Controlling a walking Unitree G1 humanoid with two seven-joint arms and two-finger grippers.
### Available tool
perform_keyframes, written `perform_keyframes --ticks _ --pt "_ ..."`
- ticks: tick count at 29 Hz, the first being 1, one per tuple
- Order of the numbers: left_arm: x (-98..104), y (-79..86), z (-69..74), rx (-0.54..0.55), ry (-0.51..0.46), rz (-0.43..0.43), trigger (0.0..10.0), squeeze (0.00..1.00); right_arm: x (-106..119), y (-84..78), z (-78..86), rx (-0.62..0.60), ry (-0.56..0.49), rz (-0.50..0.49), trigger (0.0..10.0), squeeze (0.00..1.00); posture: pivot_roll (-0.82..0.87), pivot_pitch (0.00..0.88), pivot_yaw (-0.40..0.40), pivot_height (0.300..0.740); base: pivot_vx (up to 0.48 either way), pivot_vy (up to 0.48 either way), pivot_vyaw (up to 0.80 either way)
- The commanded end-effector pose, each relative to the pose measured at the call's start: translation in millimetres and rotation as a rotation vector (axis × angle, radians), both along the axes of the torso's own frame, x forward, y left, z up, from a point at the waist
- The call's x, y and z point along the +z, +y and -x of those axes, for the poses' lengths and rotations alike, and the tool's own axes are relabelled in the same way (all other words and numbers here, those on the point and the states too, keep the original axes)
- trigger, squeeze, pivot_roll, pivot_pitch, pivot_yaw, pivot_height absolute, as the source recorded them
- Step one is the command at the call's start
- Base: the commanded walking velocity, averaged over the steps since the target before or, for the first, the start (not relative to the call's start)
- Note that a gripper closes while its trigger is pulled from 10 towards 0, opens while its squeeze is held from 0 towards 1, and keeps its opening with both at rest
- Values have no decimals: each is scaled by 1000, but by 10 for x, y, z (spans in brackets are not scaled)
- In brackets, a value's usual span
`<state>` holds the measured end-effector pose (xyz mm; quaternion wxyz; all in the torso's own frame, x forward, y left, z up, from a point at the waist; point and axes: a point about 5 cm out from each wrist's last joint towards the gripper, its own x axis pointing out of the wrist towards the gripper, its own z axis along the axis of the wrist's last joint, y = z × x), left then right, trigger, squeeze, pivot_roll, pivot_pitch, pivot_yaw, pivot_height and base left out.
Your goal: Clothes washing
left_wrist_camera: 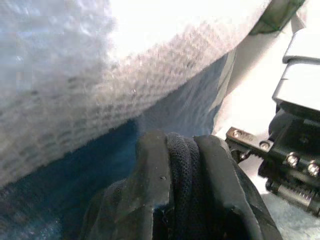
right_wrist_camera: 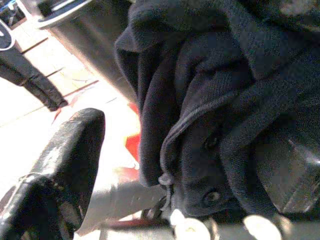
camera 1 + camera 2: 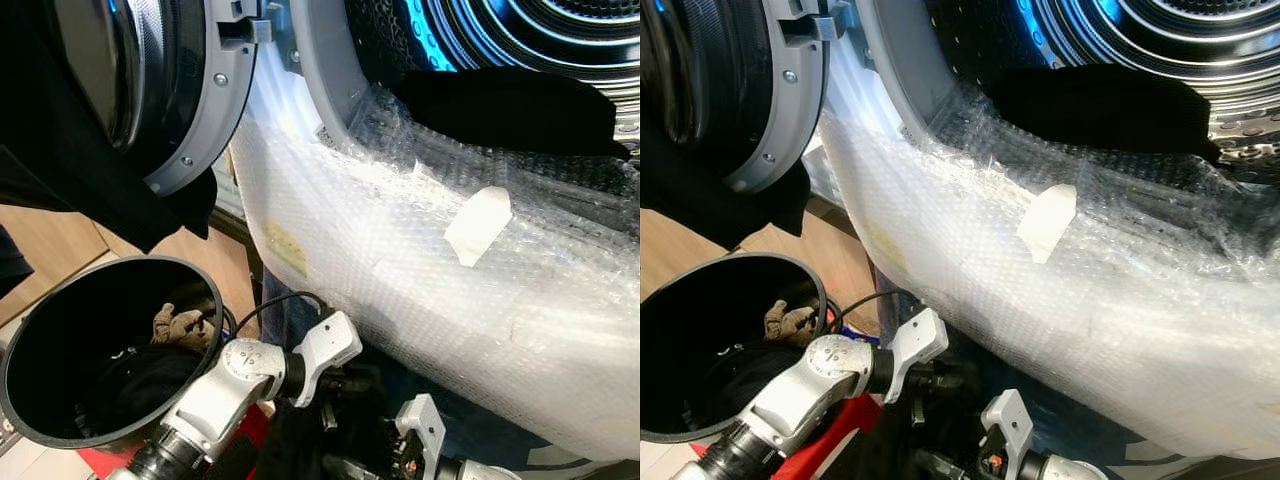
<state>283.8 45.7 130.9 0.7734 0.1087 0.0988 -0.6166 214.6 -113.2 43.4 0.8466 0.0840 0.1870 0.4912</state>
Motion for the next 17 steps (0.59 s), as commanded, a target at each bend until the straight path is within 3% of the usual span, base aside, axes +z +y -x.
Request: perform_keyframes --ticks 1,8,14,17 --pt "223 -146 -10 -36 -76 96 0 0 -71 190 54 41 29 6 10000 0 -13 114 -29 740 0 0 0" --pt "268 -171 -24 -22 -85 129 0 0 -134 230 -64 -85 42 61 10000 0 -8 107 -31 740 0 0 0" --pt "294 -193 -28 -23 -101 136 0 0 -129 285 -123 -141 64 39 10000 0 -9 110 -34 740 0 0 0" --pt "328 -205 -43 -11 -110 151 0 0 -190 277 -217 -244 99 78 10000 0 -10 121 -37 740 0 0 0"
